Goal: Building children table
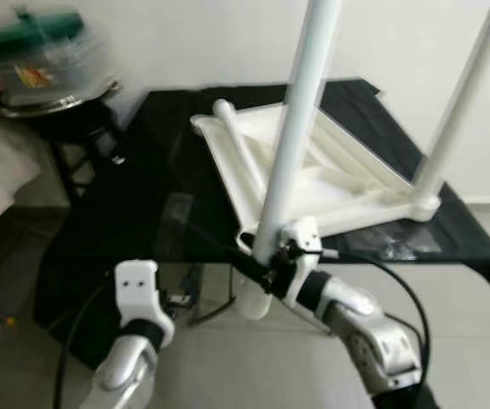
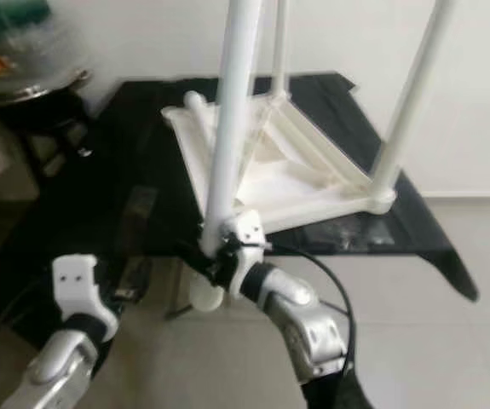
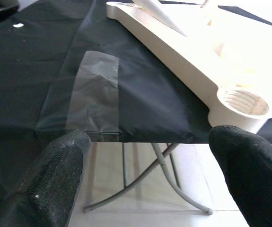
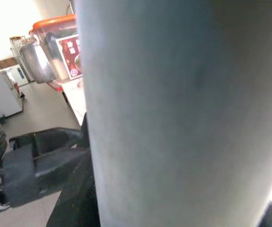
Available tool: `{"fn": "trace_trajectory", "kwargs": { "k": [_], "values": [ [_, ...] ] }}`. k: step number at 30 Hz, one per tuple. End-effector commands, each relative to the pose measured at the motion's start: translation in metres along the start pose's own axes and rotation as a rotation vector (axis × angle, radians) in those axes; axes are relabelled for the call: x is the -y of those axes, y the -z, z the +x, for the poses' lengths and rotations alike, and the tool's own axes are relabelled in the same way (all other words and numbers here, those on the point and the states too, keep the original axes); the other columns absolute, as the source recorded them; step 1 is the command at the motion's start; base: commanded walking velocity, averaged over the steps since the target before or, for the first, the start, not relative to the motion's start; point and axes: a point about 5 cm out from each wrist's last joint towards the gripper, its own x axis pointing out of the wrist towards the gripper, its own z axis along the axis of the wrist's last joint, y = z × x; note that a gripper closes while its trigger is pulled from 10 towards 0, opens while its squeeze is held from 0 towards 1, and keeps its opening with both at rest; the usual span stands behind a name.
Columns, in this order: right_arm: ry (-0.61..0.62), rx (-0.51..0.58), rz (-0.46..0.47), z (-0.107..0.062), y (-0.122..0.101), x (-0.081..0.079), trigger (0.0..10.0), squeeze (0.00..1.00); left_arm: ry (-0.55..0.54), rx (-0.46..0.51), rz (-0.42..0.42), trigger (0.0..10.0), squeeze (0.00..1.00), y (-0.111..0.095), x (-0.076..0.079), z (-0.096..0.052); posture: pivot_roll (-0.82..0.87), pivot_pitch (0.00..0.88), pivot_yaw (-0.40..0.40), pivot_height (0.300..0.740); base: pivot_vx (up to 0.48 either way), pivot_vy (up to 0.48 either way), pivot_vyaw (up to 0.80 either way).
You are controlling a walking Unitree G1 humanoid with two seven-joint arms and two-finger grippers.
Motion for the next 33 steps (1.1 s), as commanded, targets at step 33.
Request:
{"fn": "trace_trajectory", "kwargs": {
  "k": [33],
  "values": [
    [-0.026,0.009,0.020,0.0074,-0.0040,-0.0048,10.0,0.00,-0.014,-0.030,-0.005,10.0,0.00,-0.0028,-0.0073,0.0011,-0.07,0.099,0.022,0.740,0.000,0.000,0.00]
  ]
}}
